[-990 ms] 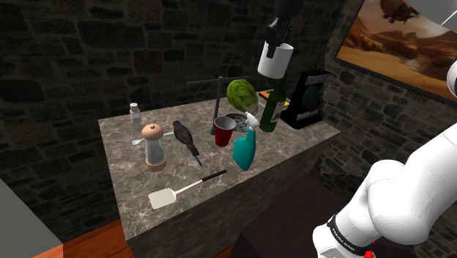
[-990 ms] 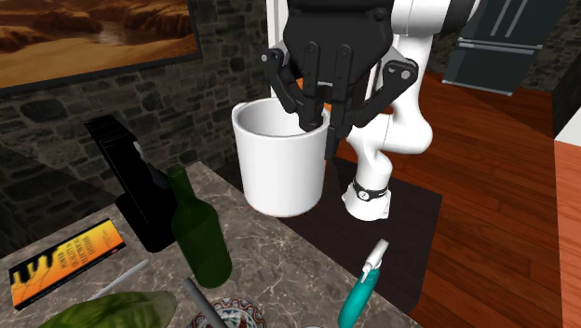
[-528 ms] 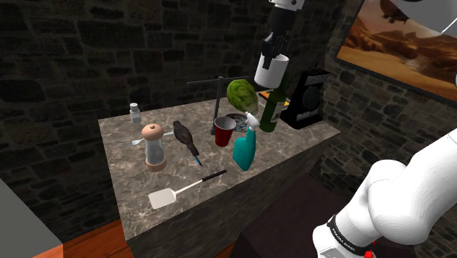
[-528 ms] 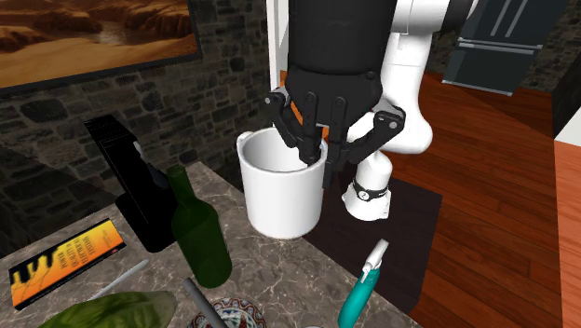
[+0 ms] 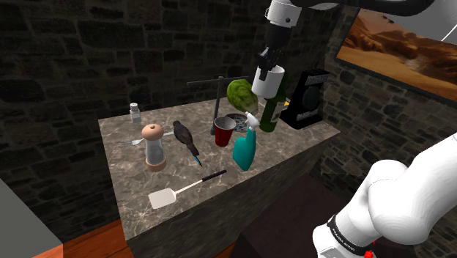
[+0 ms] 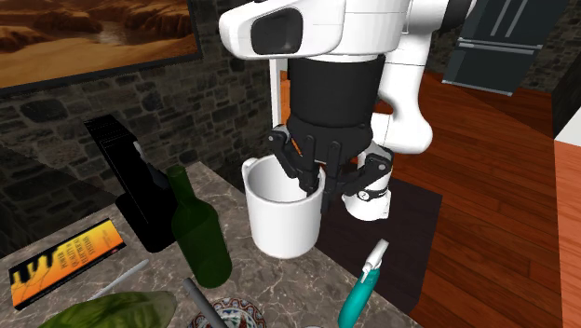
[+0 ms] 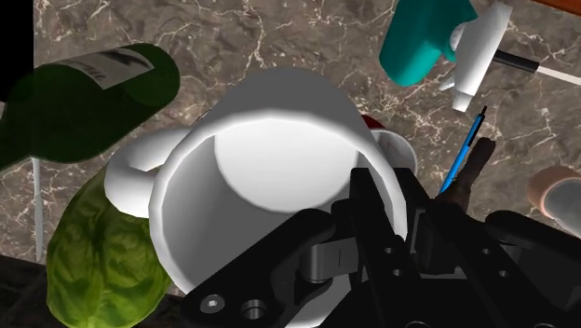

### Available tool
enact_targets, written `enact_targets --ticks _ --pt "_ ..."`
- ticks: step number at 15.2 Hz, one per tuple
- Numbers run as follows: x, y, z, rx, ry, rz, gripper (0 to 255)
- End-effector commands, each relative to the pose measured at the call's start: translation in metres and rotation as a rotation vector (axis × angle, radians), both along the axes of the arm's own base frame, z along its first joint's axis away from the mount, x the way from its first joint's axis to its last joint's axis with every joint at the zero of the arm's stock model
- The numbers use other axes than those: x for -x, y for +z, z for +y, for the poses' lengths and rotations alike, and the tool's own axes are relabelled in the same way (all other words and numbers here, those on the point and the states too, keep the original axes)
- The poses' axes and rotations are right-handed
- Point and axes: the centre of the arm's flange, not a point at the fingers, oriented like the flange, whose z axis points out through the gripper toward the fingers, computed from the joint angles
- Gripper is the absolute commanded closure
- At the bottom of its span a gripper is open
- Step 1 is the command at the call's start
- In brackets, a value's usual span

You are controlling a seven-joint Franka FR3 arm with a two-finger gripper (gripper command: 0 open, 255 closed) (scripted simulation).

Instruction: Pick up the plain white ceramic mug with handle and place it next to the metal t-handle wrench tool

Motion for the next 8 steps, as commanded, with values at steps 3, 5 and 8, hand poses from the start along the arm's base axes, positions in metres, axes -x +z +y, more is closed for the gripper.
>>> enact_targets --ticks 3,5,8 --pt "0.0 -0.022 -0.001 0.0 0.0 -0.001 255" --pt "0.0 -0.032 -0.001 0.0 0.0 -0.001 255" --pt "0.0 -0.048 -0.001 0.0 0.0 -0.001 255"
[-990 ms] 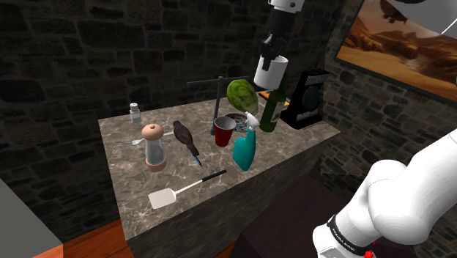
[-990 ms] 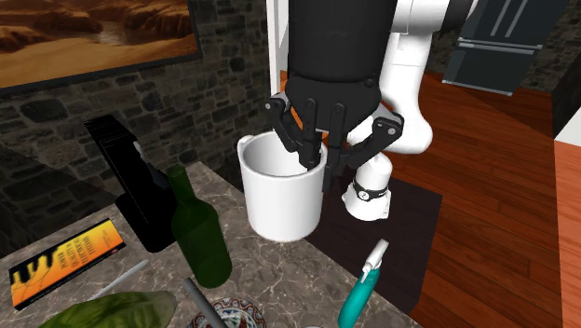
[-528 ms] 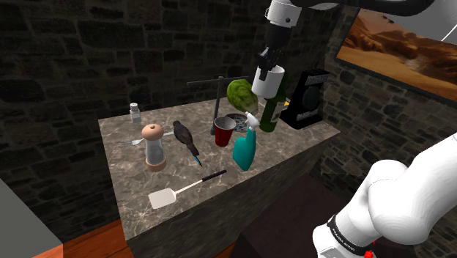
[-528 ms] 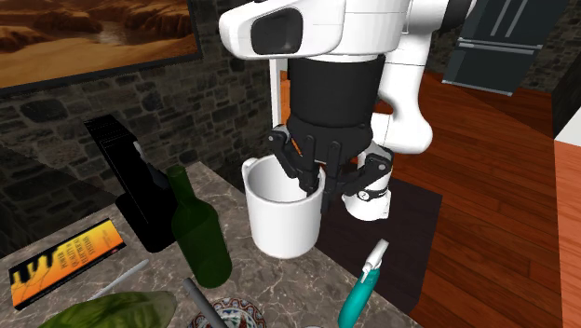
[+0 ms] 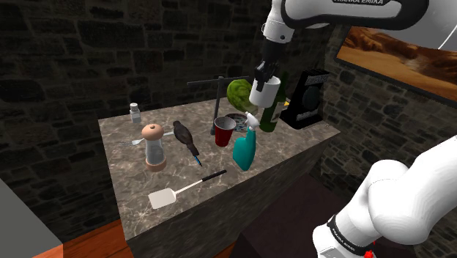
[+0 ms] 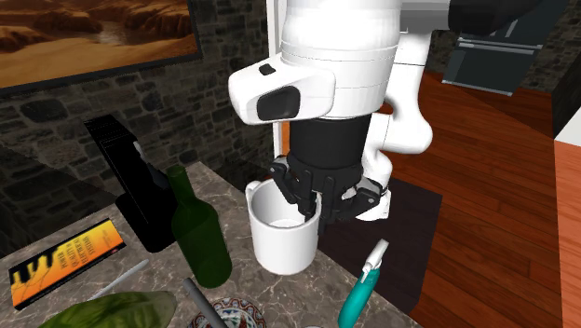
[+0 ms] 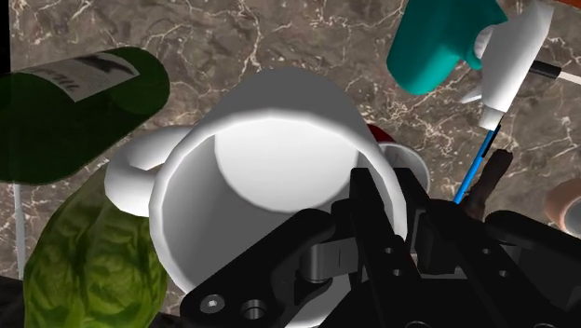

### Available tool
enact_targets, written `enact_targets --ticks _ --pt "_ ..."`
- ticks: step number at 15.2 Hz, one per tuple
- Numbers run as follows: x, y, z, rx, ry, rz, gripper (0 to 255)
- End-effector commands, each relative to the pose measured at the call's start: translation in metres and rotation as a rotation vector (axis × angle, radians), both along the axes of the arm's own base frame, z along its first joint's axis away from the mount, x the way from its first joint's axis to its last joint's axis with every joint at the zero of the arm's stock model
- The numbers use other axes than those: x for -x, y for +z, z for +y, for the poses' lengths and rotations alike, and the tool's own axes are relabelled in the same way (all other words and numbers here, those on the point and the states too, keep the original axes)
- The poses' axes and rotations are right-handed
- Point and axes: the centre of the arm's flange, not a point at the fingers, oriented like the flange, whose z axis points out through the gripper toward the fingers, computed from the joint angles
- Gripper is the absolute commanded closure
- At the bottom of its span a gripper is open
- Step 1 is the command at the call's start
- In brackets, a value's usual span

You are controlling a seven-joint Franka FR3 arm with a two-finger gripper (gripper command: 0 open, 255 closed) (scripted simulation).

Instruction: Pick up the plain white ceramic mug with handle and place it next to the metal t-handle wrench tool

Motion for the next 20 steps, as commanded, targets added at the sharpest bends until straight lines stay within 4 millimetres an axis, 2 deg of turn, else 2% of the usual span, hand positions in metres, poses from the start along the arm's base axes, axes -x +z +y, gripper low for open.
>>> enact_targets --ticks 1,20 --pt "0.0 -0.01 0.0 0.0 0.0 -0.001 255" --pt "0.0 -0.11 0.0 0.0 0.0 -0.001 255"
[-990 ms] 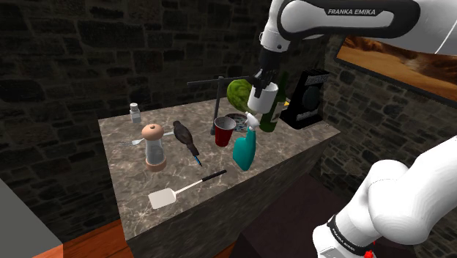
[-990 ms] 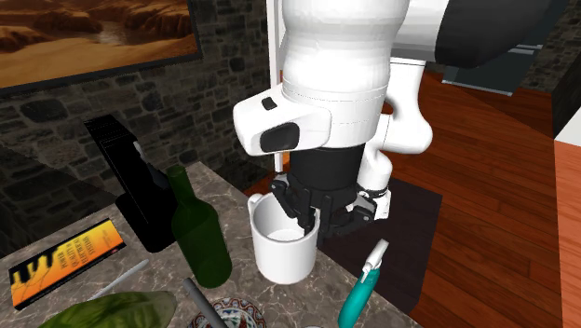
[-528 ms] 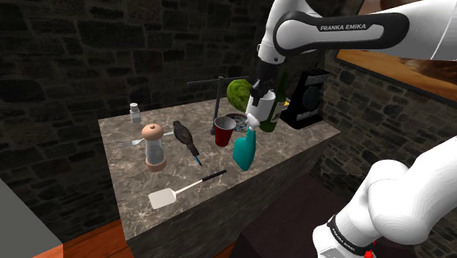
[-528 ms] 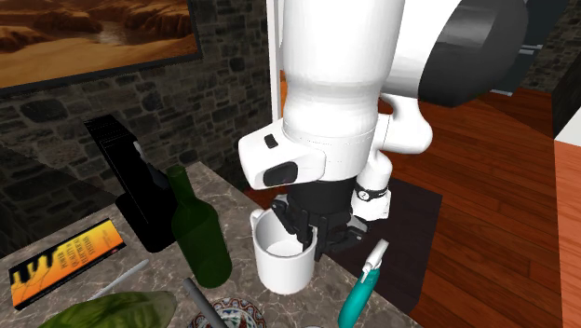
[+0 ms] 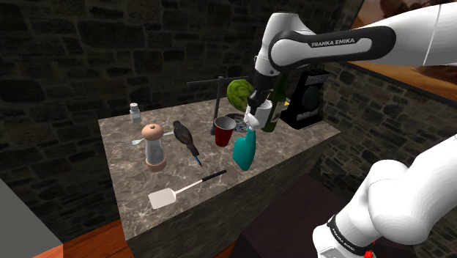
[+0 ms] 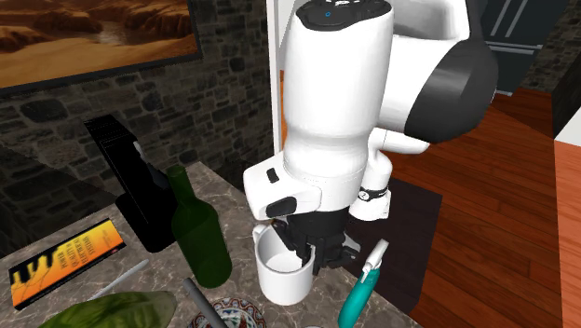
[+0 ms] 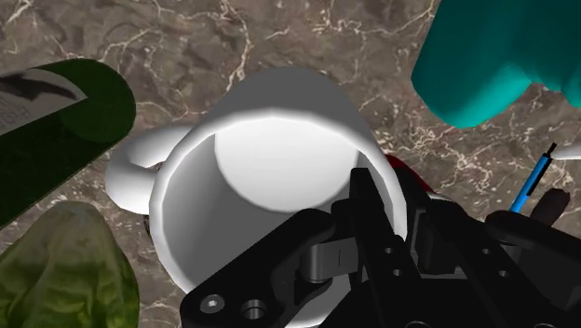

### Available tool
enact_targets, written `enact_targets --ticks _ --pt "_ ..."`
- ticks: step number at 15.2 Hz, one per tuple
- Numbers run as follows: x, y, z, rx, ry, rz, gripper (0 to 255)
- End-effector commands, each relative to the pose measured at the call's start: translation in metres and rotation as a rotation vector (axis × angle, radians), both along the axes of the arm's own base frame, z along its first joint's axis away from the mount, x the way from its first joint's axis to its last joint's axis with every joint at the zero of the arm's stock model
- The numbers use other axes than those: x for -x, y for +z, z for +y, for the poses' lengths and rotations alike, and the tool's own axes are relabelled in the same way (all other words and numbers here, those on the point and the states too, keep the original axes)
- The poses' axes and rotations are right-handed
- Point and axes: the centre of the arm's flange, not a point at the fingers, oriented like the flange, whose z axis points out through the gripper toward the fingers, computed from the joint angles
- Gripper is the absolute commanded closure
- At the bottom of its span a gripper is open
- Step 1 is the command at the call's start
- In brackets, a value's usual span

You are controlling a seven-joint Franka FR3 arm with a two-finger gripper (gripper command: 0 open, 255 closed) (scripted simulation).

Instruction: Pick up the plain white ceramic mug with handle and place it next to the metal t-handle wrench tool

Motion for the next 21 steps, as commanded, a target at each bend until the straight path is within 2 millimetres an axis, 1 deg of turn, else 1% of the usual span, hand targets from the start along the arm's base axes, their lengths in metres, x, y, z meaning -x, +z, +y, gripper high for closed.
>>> enact_targets --ticks 1,21 --pt "0.0 -0.011 0.0 0.0 0.0 -0.001 255" --pt "0.0 -0.117 0.0 0.0 0.0 -0.001 255"
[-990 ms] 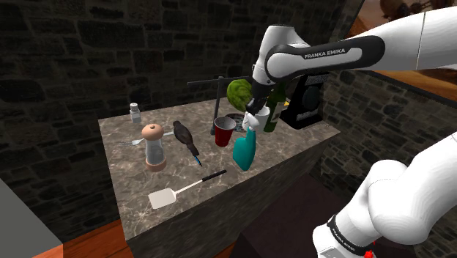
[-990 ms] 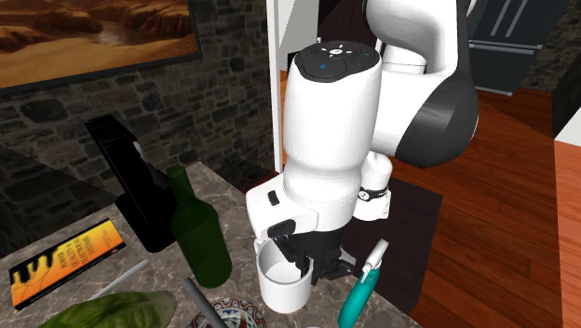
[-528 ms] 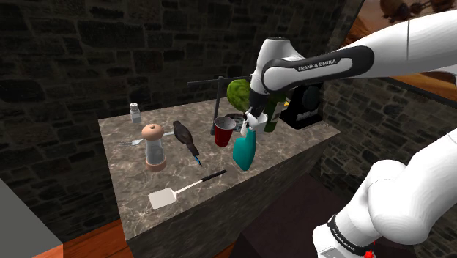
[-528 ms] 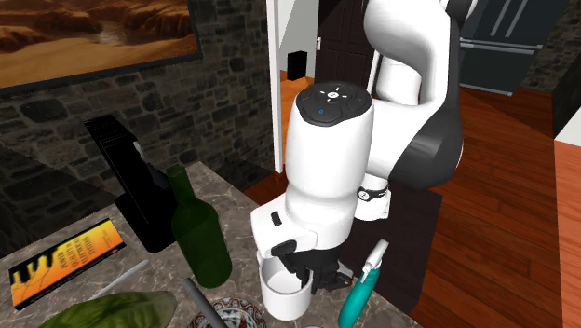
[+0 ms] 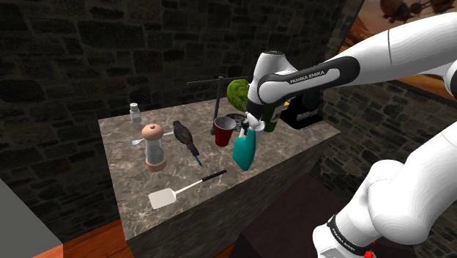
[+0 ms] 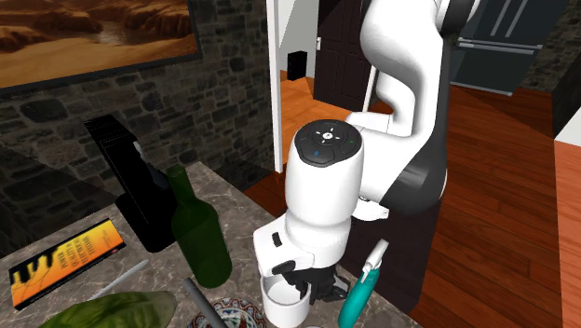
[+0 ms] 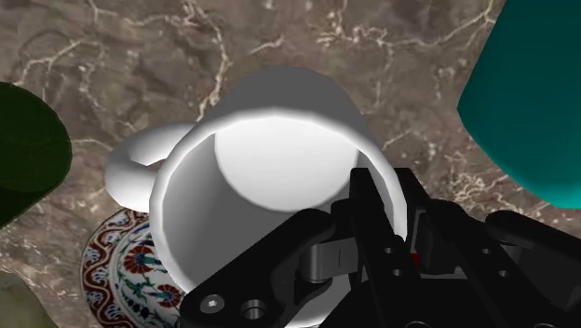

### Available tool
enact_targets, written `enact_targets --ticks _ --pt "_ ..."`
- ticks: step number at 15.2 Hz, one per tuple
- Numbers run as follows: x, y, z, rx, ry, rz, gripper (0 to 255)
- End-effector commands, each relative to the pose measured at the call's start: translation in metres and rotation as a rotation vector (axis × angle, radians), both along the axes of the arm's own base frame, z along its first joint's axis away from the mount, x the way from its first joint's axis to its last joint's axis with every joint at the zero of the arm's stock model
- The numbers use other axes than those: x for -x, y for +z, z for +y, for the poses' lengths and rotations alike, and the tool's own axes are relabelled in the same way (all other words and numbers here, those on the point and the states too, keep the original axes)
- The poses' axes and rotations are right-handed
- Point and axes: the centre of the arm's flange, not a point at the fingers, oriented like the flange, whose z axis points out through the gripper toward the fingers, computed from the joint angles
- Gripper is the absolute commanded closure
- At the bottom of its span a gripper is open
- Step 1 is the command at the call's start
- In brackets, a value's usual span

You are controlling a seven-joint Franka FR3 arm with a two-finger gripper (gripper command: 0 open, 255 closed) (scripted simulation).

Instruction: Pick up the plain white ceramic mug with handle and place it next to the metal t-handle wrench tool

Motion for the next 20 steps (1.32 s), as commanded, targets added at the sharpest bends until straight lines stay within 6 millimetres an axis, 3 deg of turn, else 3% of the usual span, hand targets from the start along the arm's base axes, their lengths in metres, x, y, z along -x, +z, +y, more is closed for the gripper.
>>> enact_targets --ticks 1,9,10,15,19,20 --pt "0.0 -0.01 0.0 0.0 0.0 -0.001 255" --pt "0.0 -0.01 0.0 0.0 0.0 -0.001 255" --pt "0.0 -0.01 0.0 0.0 0.0 -0.001 0" --pt "0.0 -0.01 0.0 0.0 0.0 -0.001 0" --pt "0.001 0.04 0.0 0.0 0.0 -0.001 0" --pt "0.001 0.04 0.0 0.0 0.0 -0.001 0"
